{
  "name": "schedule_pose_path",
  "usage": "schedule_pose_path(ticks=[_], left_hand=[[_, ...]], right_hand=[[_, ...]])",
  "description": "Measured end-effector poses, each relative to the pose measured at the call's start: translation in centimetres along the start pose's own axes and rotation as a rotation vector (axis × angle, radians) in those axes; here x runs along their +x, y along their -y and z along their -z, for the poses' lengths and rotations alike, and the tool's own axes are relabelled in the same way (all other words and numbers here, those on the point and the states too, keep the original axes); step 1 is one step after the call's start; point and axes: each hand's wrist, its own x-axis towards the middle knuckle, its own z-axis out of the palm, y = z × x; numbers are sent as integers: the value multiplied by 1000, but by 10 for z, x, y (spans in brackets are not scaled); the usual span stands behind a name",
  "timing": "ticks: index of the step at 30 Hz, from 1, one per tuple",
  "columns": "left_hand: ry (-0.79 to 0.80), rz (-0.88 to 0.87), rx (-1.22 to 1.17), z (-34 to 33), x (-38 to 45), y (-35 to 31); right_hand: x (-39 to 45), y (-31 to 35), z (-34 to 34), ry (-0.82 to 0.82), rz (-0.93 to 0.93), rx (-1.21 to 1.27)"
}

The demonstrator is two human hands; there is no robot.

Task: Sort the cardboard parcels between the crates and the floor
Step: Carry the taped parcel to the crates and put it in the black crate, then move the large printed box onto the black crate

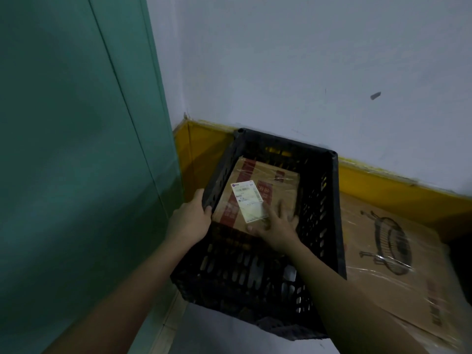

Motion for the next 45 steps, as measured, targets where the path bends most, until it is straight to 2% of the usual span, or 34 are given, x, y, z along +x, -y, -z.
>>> schedule_pose_path(ticks=[4,8,10,13,20,28,34,38,40,45], left_hand=[[-7,17,65,4,-6,-9],[15,16,260,14,-20,-19],[-19,-22,335,24,-19,-27],[-63,-105,270,37,-8,-52],[26,-311,267,52,1,-148],[16,-477,253,22,-23,-249],[68,-499,183,-34,-48,-312],[164,-528,31,-90,-64,-337],[247,-487,9,-124,-73,-336],[382,-260,-30,-205,-89,-304]], right_hand=[[-5,4,6,39,-27,-38],[-15,13,29,34,-1,-205],[-24,21,48,-24,98,-199],[-42,31,84,-124,251,-265],[-89,5,170,-333,147,-152],[-137,-87,243,-482,38,-110],[-159,-180,262,-521,-63,-62],[-173,-247,254,-524,-148,1],[-180,-280,237,-510,-201,30],[-193,-338,183,-395,-323,167]])
